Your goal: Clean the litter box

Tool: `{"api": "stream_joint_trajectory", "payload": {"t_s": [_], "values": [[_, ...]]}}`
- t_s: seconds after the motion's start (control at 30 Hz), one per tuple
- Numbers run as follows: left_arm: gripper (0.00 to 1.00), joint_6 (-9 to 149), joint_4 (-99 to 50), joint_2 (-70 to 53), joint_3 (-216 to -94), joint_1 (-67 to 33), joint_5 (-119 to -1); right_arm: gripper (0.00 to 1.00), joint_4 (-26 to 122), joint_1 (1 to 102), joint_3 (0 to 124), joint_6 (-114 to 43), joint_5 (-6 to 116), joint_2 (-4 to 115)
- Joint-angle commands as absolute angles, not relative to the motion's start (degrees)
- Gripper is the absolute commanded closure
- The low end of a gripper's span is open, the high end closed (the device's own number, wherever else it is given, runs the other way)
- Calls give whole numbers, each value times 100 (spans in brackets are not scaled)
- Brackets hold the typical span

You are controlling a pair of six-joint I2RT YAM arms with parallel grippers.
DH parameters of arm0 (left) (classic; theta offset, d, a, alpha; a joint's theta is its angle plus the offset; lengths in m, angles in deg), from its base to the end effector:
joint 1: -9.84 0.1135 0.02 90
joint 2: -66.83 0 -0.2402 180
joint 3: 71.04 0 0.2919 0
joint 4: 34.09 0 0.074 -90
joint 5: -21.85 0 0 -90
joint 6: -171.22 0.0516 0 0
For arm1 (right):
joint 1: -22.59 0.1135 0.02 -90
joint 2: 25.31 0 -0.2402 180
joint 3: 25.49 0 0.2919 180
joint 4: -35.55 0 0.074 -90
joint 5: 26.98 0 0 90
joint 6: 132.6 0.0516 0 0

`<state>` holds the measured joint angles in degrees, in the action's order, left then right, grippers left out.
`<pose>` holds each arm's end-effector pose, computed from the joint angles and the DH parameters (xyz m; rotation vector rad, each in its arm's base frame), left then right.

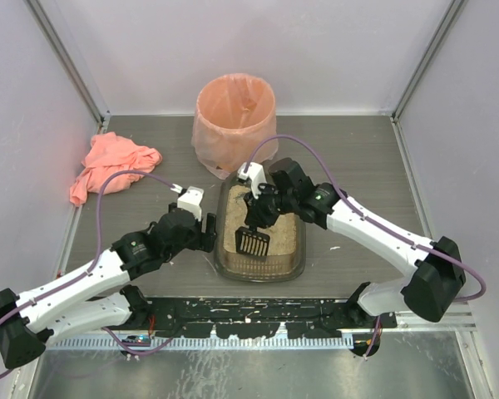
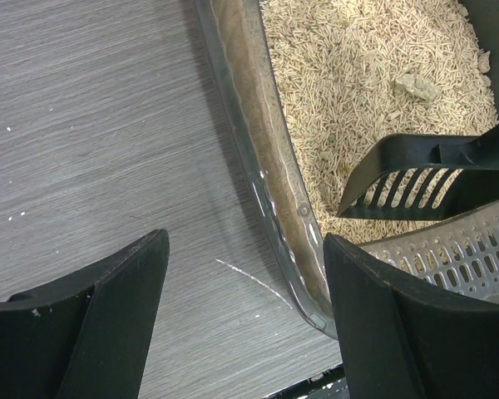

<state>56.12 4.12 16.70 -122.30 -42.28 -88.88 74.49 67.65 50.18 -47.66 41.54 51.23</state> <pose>0.1712 -0.1904 0.2299 0.3169 2.1703 -0.3662 0.2336 0.2609 0.2646 -1.1708 2.0167 0.7861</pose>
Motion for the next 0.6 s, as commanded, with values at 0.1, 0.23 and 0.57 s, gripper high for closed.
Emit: {"api": "stream_joint_trajectory", "payload": {"t_s": [0.1, 0.23, 0.57], "values": [[24, 5587, 13, 1606, -12239, -4219, -8798, 99, 7273, 6397, 5300, -4627, 3090, 5208], [24, 5582, -20, 1544, -12224, -4219, -8760, 99, 7353, 6233, 5315, -4554, 2516, 5379], [24, 5608, -86, 1484, -12167, -4213, -8745, 99, 7727, 6330, 5313, -4845, 2109, 5654]]}}
